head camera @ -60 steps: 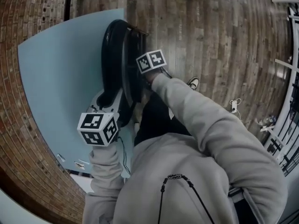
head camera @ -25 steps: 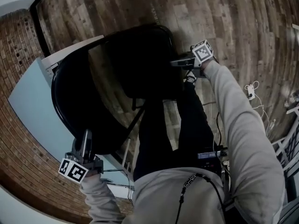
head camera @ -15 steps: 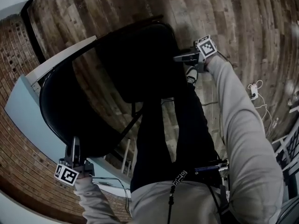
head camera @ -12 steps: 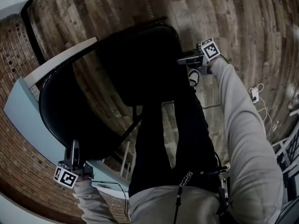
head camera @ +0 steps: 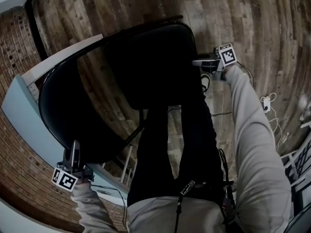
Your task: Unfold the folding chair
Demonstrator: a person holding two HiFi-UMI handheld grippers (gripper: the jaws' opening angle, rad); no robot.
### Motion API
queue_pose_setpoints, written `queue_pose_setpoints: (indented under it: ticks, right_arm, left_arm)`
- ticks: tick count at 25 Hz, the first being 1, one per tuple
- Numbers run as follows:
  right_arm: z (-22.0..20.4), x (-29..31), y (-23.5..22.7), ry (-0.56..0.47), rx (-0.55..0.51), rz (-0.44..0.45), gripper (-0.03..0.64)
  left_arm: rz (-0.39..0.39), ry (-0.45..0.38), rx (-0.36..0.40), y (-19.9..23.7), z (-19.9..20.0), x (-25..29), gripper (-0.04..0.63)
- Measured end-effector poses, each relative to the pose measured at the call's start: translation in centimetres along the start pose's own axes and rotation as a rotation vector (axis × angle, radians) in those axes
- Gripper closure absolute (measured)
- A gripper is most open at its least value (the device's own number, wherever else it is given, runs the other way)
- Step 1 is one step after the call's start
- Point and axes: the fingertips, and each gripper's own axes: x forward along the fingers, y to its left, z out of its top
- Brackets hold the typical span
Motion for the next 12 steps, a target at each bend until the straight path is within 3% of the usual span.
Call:
queue_pose_setpoints:
  ticks: [1, 3, 6, 7, 8, 9, 12]
  right_arm:
    - [-0.1, -0.4, -0.3, -0.018, 0.005, -0.065, 0.322]
    - [-0.3, -1.4, -0.8, -0.054, 0.013, -0.214, 0.256]
    - [0.6, -3.6, -0.2, -0.04, -0.12, -0.525, 0.255]
    - [1.1, -4.7, 0.7, -0.029, -0.192, -0.633, 0.255]
    - [1.8, -5.4, 2.3, -0.025, -0.267, -0.721, 0.255]
    - [2.5, -5.7, 4.8, -0.024, -0.347, -0.785, 0.255]
    - [4.5, -5.0, 15.9, -0.04, -0.6, -0.879, 0.255]
  left_arm:
    - [0.008, -0.004, 0.009, 0.0, 0.0, -0.1, 0.492]
    - [0.034, -0.017, 0.022, 0.0, 0.2, -0.4, 0.486]
    - [0.114, -0.009, 0.125, 0.0, -0.3, -0.1, 0.469]
    - [0.134, 0.015, 0.181, -0.4, -0.8, 0.6, 0.409]
    - [0.15, 0.042, 0.236, -0.9, -1.2, 1.0, 0.264]
    - [0.166, 0.059, 0.278, -1.5, -1.4, 1.0, 0.189]
    - [0.228, 0.004, 0.312, -3.0, 0.1, -1.7, 0.156]
